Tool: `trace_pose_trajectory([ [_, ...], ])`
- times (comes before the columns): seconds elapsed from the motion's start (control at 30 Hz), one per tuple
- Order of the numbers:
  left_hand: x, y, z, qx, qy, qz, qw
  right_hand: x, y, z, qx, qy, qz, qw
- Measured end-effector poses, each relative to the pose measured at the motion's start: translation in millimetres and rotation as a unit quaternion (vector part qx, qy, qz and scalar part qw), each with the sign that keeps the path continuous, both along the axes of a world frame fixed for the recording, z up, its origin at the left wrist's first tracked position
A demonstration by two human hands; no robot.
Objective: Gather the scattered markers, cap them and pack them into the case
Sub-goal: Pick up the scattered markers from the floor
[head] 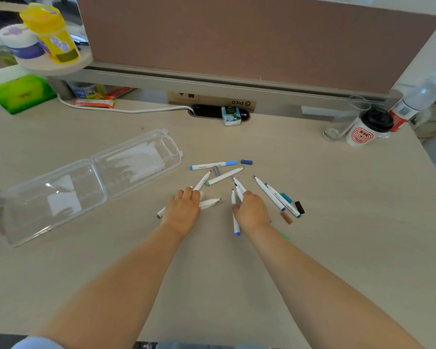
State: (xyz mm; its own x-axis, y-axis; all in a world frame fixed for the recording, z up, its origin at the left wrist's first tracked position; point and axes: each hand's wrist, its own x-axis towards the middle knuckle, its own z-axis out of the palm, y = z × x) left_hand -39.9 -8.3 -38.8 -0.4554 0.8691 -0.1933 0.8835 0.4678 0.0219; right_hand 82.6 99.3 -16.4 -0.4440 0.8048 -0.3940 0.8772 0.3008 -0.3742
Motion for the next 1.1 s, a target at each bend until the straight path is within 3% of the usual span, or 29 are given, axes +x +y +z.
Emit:
trace_pose_trajectory([
  [0.2, -5.3, -0.5, -7.3, -0.007, 0.031, -0.039, 0.999, -4.3, 0.9, -6.0, -0.010, -0.047, 0.011, 0.999],
  [0.3, -6.4, -0.5, -5.5, -0.023, 0.016, -0.021, 0.999, -4.1, 1.6, -4.6, -0.025, -0.008, -0.016, 1.000],
  [0.43, -9.4, -7.2, -3.2, 0.031, 0.039, -0.028, 0.998, -3.9, 5.3, 5.9, -0.017, 0.047, -0.042, 0.998],
  [0.57, -16.1, -13.8, 9.0, 0.036, -0.045, 0.067, 0.996, -11.4, 12.1, 9.2, -0.001, 0.039, -0.006, 0.999],
  [0.67, -23.8, -12.3, 10.5, 0.012, -0.054, 0.130, 0.990, -15.2, 15.5, 7.8, -0.005, 0.038, 0.025, 0.999],
  [0.8, -30.8, -6.4, 19.2, 0.018, -0.112, 0.157, 0.981, -15.6, 18.8, 5.8, 0.011, 0.035, 0.045, 0.998],
  [1.1, -60.9, -3.8, 8.0, -0.038, -0.100, 0.149, 0.983, -10.6, 36.9, -1.6, 0.025, 0.000, 0.026, 0.999],
])
